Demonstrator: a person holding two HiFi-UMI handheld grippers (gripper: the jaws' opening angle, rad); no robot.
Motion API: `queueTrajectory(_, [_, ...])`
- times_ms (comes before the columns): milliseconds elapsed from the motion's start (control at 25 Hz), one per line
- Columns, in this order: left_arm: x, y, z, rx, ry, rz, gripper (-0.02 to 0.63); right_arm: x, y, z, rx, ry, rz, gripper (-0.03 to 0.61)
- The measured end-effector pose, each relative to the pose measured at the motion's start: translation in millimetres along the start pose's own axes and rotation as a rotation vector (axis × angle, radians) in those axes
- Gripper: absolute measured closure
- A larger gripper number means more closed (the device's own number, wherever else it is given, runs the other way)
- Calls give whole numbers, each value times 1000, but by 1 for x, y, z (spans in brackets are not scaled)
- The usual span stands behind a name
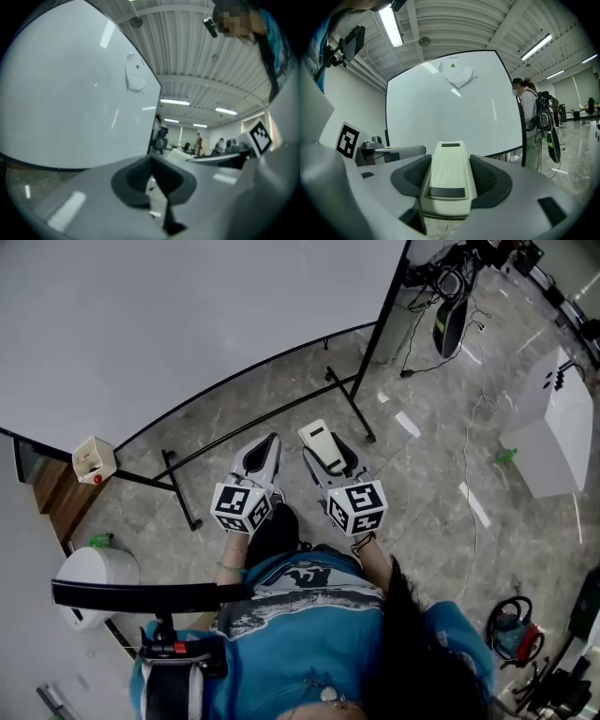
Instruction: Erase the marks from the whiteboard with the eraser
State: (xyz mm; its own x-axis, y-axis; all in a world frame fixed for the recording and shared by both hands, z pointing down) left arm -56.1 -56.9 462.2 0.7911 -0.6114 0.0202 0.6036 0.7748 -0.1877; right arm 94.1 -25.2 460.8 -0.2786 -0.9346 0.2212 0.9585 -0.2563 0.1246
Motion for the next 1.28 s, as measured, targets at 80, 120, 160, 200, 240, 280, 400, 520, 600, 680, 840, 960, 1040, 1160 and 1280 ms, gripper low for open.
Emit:
queueTrajectory(80, [11, -17, -8, 10, 3, 16, 609, 17, 3, -8, -1, -1, 16, 315])
queueTrajectory(120, [17, -26, -12, 13, 5, 21, 611, 27, 4, -12, 0, -1, 23, 314])
queueTrajectory(160, [21, -35, -17, 15, 6, 25, 610, 37, 3, -17, 0, 0, 28, 314])
queueTrajectory(200, [25, -45, -21, 14, 6, 30, 610, 48, 2, -22, -1, 2, 33, 315])
queueTrajectory(240, [30, -55, -26, 13, 6, 36, 609, 59, 1, -28, -1, 6, 38, 315])
queueTrajectory(280, [34, -64, -30, 12, 6, 44, 609, 69, 0, -33, -1, 11, 43, 315])
queueTrajectory(400, [45, -92, -36, 7, 11, 64, 609, 102, -3, -47, -1, 28, 49, 315])
queueTrajectory(520, [54, -121, -38, 4, 11, 82, 611, 134, -7, -55, -6, 40, 42, 315])
queueTrajectory(600, [60, -138, -41, 6, 9, 98, 609, 153, -9, -61, -3, 52, 43, 316])
queueTrajectory(680, [63, -155, -42, 5, 10, 115, 609, 172, -11, -65, 3, 67, 54, 316])
queueTrajectory(840, [71, -184, -40, -13, 21, 129, 609, 208, -10, -81, 3, 108, 73, 315])
queueTrajectory(960, [79, -182, -46, -22, 17, 138, 611, 214, 3, -112, -14, 162, 87, 316])
queueTrajectory(1040, [86, -178, -48, -29, 14, 143, 609, 218, 19, -135, -29, 201, 97, 316])
queueTrajectory(1160, [94, -178, -48, -31, 9, 138, 609, 229, 42, -175, -40, 285, 102, 316])
queueTrajectory(1280, [99, -181, -51, -22, 6, 114, 609, 240, 62, -223, -31, 395, 93, 316])
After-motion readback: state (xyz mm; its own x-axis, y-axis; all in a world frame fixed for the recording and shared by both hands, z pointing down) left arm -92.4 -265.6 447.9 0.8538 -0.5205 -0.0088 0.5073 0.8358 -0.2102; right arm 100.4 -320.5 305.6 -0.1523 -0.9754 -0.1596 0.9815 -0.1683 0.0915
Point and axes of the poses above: the fingertips, and each gripper's own axes: x forward along the fingers, y to its right, z out of its underside, the point moved 6 cm from there along -x, backward along the fingers, and after that the axes turned 10 degrees about z, right-handed, at the moved point
